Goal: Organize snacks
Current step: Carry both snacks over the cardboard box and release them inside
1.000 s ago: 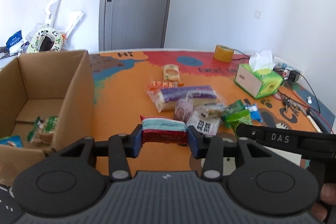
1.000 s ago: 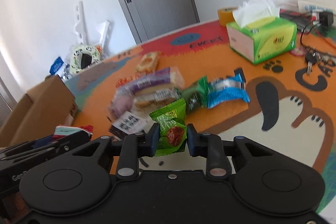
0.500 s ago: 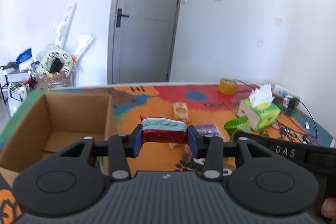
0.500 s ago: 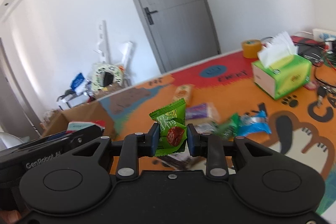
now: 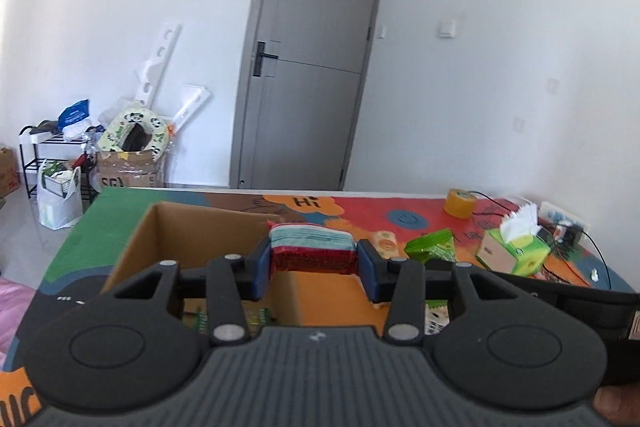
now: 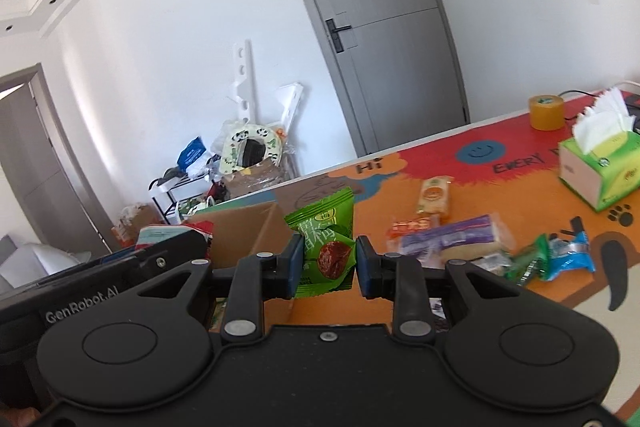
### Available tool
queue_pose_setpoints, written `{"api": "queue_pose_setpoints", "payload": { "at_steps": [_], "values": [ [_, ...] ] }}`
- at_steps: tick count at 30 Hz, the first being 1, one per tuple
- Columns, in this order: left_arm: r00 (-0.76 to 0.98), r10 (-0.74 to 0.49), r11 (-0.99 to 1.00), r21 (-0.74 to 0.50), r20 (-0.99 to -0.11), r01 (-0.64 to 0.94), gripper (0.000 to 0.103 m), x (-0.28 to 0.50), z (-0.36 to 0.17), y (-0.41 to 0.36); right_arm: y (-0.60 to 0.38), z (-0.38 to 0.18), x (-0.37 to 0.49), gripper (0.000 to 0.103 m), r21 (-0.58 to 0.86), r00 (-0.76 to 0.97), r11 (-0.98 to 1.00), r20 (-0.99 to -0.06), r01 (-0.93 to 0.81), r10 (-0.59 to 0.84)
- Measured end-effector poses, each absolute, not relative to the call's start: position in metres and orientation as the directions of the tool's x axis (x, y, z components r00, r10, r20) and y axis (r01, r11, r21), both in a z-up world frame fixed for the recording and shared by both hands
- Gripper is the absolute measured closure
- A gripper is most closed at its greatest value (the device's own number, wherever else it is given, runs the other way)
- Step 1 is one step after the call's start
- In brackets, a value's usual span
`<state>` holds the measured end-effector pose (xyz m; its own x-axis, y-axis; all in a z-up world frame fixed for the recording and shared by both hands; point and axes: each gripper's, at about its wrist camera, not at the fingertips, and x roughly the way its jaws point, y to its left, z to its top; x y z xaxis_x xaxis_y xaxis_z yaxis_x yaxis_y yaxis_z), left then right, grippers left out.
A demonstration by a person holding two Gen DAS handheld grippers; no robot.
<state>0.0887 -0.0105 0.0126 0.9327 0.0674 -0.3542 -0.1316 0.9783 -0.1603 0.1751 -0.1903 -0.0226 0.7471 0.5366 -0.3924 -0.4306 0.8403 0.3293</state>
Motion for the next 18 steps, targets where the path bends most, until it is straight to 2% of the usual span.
{"api": "queue_pose_setpoints", "payload": {
  "at_steps": [9,18],
  "values": [
    [0.922,0.162,0.955,-0.178,-0.351,-0.235,0.060,0.085,0.014,0.040,-0.153,-0.018,0.173,0.074,0.313,0.720,0.818,-0.389,-0.483,0.575],
    [0.907,0.200,0.944,-0.176,-0.371,-0.280,0.060,0.100,0.006,0.066,-0.130,-0.023,0.184,0.074,0.331,0.695,0.797,-0.393,-0.505,0.603]
  ]
}}
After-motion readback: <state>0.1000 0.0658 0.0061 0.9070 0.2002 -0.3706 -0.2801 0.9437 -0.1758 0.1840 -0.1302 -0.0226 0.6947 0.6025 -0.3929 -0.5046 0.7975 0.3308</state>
